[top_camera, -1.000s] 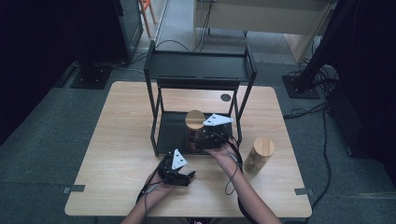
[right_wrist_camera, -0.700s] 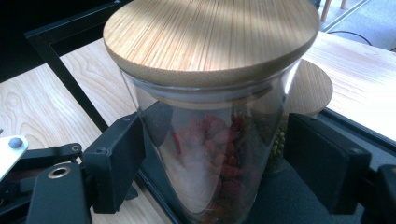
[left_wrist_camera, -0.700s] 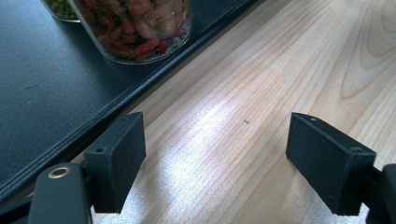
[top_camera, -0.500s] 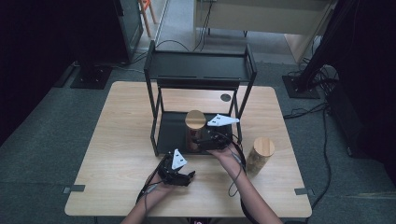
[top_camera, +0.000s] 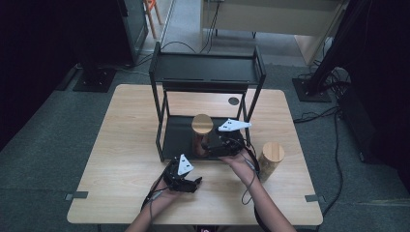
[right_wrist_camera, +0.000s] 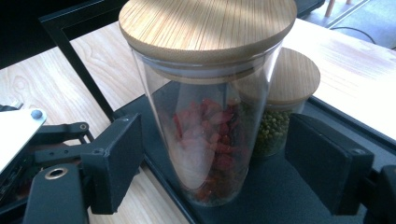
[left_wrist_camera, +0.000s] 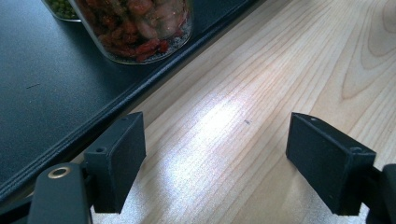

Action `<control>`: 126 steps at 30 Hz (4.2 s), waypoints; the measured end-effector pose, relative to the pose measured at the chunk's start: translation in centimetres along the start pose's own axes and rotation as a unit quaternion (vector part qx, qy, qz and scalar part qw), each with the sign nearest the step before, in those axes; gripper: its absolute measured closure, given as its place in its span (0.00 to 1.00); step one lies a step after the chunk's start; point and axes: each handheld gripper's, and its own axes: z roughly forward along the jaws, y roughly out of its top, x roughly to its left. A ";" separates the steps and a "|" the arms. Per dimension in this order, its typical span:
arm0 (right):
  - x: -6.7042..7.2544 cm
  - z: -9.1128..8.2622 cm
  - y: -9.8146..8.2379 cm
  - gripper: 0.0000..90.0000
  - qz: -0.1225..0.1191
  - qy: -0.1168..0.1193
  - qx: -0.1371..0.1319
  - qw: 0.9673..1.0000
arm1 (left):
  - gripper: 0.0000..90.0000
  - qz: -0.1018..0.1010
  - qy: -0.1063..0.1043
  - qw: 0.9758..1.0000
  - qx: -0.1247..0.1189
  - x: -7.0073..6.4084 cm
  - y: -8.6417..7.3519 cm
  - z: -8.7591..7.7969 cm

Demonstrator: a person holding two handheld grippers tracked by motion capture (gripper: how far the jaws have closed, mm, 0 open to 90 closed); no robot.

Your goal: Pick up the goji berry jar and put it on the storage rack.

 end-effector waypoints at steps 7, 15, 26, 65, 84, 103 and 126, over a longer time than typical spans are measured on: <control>0.1 -0.3 -0.1 0.22 -0.006 0.002 0.007 1.000 | 0.22 0.000 0.000 1.000 0.000 0.0 0.0 0.0; 0.3 -0.9 -0.1 0.22 -0.002 0.002 0.006 1.000 | 0.22 0.001 0.000 1.000 0.002 0.0 0.0 0.0; 0.3 -1.5 -0.2 0.22 -0.002 0.002 0.007 1.000 | 0.22 0.000 0.000 1.000 0.001 0.0 0.0 0.0; 0.5 -4.0 0.5 0.22 -0.039 -0.007 0.025 0.999 | 0.22 -0.002 0.000 1.000 0.000 0.0 0.0 0.0; 0.6 -5.8 1.1 0.21 -0.040 -0.007 0.025 0.999 | 0.22 -0.003 0.000 1.000 0.000 0.0 0.0 0.0; -0.1 -7.7 1.1 0.21 -0.050 -0.010 0.038 0.998 | 0.22 -0.002 0.001 1.000 0.000 0.0 0.0 0.0; -1.1 -9.6 0.5 0.21 -0.049 -0.012 0.048 0.998 | 0.22 0.000 0.003 1.000 0.001 0.0 0.0 0.0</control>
